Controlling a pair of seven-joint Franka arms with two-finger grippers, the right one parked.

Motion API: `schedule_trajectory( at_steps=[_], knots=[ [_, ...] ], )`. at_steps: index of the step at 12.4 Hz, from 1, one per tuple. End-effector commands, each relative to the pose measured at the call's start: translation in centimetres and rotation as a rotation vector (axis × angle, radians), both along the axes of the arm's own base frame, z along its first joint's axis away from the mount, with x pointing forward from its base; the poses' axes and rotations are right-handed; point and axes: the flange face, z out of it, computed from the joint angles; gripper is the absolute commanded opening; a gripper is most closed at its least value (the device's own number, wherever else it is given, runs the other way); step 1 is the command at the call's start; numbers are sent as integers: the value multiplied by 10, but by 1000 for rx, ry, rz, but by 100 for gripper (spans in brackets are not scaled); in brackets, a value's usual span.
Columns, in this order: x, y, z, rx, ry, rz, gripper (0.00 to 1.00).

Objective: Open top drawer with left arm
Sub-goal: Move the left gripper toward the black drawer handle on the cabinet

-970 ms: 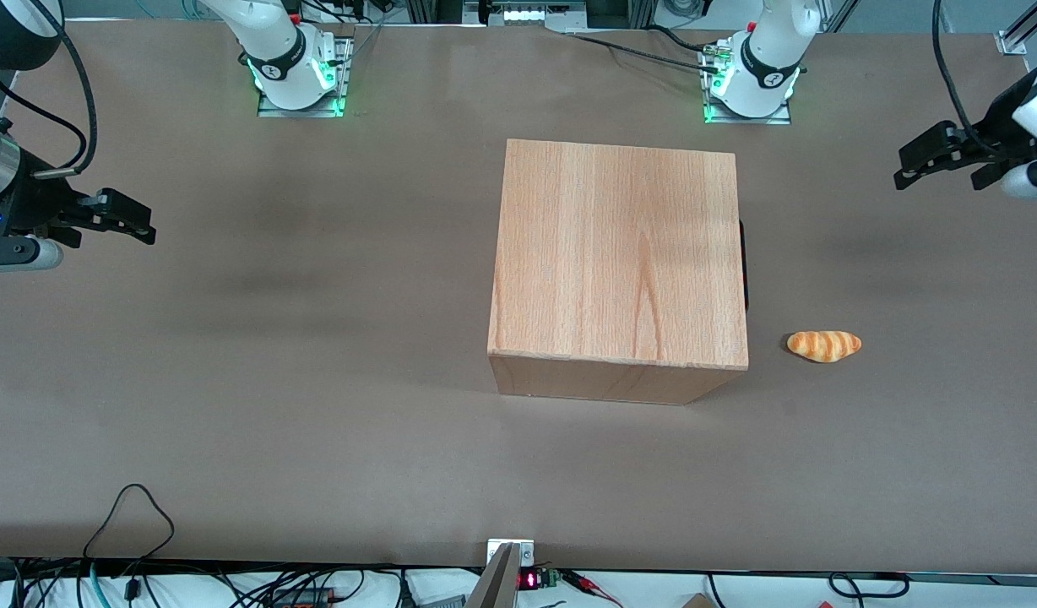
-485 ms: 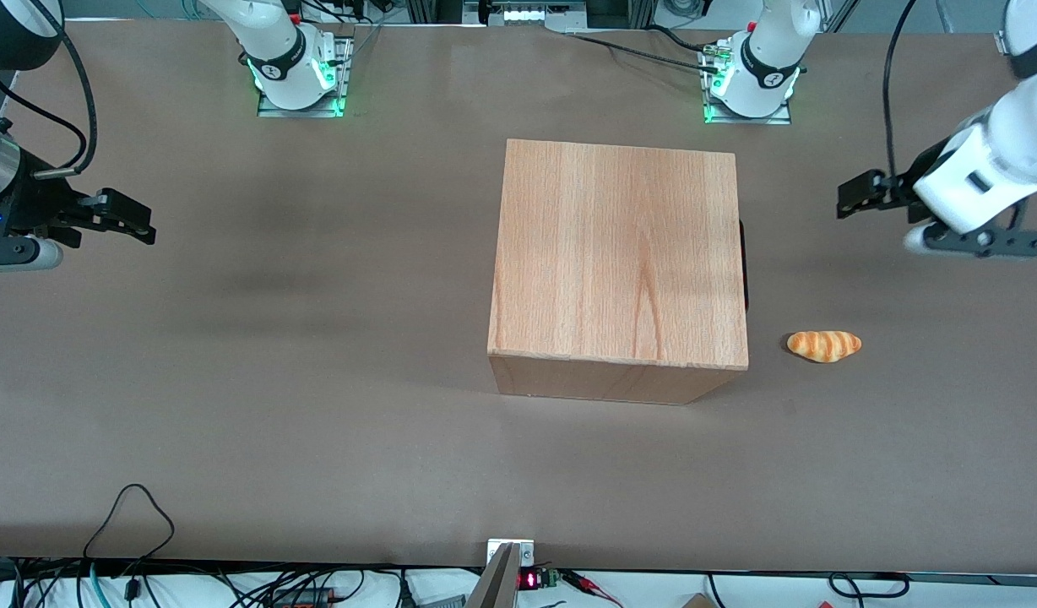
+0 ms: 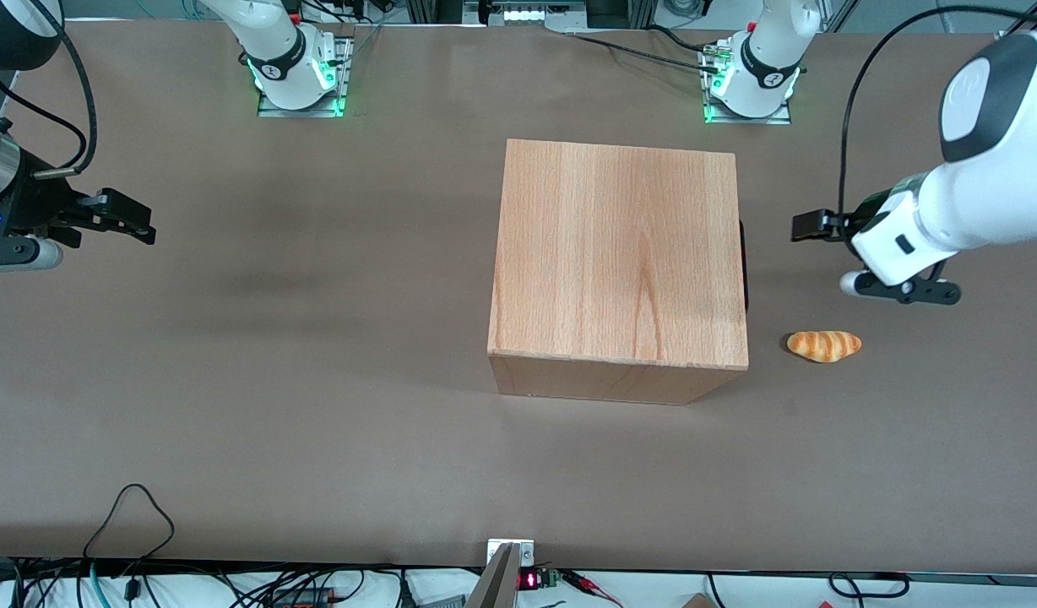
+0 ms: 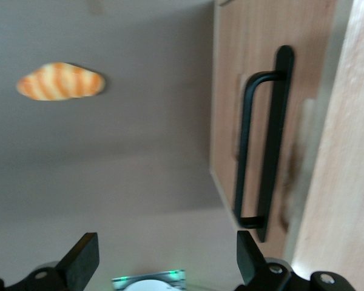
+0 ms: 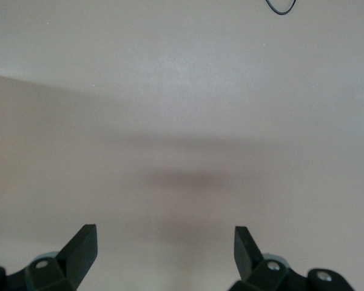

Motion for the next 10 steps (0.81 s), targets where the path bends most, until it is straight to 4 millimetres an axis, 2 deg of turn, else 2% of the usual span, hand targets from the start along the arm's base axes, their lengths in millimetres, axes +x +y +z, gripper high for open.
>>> schedule_trajectory(
  at_steps=[1, 5, 10],
  knots=[
    [11, -5, -10, -59, 23, 2, 100],
    [21, -3, -46, -79, 78, 13, 100],
    [26, -9, -67, -156, 121, 42, 100]
  ],
)
